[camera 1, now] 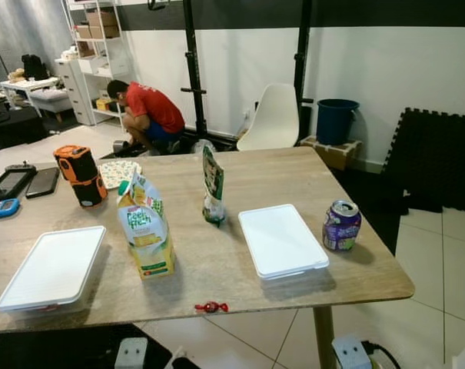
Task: Restocking fridge
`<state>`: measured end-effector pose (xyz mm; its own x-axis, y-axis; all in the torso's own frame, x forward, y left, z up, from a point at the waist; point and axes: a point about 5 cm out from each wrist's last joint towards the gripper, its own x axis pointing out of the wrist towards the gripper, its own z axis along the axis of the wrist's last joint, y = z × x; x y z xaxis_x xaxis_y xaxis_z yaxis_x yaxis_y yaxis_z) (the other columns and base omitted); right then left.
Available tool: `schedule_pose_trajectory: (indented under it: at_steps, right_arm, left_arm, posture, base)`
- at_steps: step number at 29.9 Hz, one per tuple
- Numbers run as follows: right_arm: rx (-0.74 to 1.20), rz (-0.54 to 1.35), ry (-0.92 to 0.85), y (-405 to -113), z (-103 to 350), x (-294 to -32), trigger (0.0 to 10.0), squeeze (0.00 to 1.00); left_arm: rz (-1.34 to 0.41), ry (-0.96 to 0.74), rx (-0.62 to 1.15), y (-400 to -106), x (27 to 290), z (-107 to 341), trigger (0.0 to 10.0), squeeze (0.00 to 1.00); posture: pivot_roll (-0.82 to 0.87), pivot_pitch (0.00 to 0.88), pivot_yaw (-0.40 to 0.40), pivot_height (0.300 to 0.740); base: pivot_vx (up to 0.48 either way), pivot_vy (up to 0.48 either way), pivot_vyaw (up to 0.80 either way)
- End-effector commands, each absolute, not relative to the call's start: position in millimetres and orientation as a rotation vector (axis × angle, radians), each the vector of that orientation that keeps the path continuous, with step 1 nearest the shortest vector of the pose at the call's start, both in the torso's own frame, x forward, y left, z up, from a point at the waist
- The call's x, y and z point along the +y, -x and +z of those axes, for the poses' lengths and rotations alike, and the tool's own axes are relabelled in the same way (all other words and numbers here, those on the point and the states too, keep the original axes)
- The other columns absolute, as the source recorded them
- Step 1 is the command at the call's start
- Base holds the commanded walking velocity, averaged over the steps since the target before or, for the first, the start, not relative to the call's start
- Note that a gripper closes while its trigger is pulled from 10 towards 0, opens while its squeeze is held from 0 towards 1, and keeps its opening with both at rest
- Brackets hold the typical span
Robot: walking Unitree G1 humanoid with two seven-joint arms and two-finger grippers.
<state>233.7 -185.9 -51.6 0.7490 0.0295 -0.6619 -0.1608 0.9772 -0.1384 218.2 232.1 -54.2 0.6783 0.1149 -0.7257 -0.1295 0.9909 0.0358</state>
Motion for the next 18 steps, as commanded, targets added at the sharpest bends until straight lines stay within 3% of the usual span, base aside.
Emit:
schedule_pose_trajectory:
  at_steps: [1,18]
  right_arm:
    - [0.747,0.096,0.171,-226,-57,-183,10.0,0.00]
    - [0.788,0.092,0.158,-215,-65,-182,10.0,0.00]
  left_arm:
    - [0.137,0.021,0.826,-215,230,-56,10.0,0.00]
    - [0.102,-0.010,0.833,-218,225,-56,10.0,0.00]
  posture:
    - [0.06,0.032,0.038,0.740]
    - [0.08,0.067,0.055,0.740]
  base:
    - [0.000,0.000,0.00]
    - [0.000,0.000,0.00]
